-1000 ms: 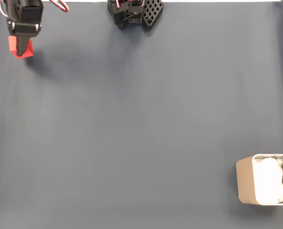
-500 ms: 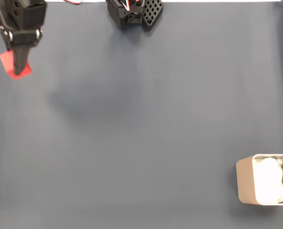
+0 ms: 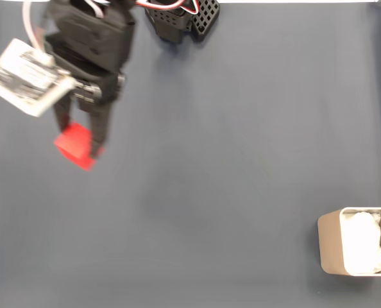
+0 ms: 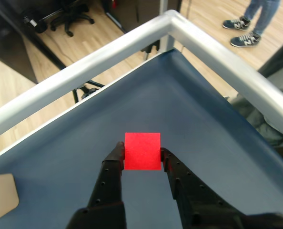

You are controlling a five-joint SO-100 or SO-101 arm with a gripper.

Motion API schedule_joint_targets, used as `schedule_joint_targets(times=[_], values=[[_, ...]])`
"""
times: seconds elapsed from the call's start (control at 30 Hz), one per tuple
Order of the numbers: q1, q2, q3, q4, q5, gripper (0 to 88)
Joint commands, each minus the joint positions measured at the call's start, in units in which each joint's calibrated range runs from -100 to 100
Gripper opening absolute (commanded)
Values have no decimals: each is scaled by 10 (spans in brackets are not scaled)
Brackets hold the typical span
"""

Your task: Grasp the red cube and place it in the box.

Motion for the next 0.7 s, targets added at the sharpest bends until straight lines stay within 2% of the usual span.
schedule_joint_targets(times=[0.0, 0.43, 0.67], values=[[-54, -24, -39, 2, 6, 0], [-248, -32, -40, -9, 2, 0], [-320, -9, -59, -48, 14, 0]])
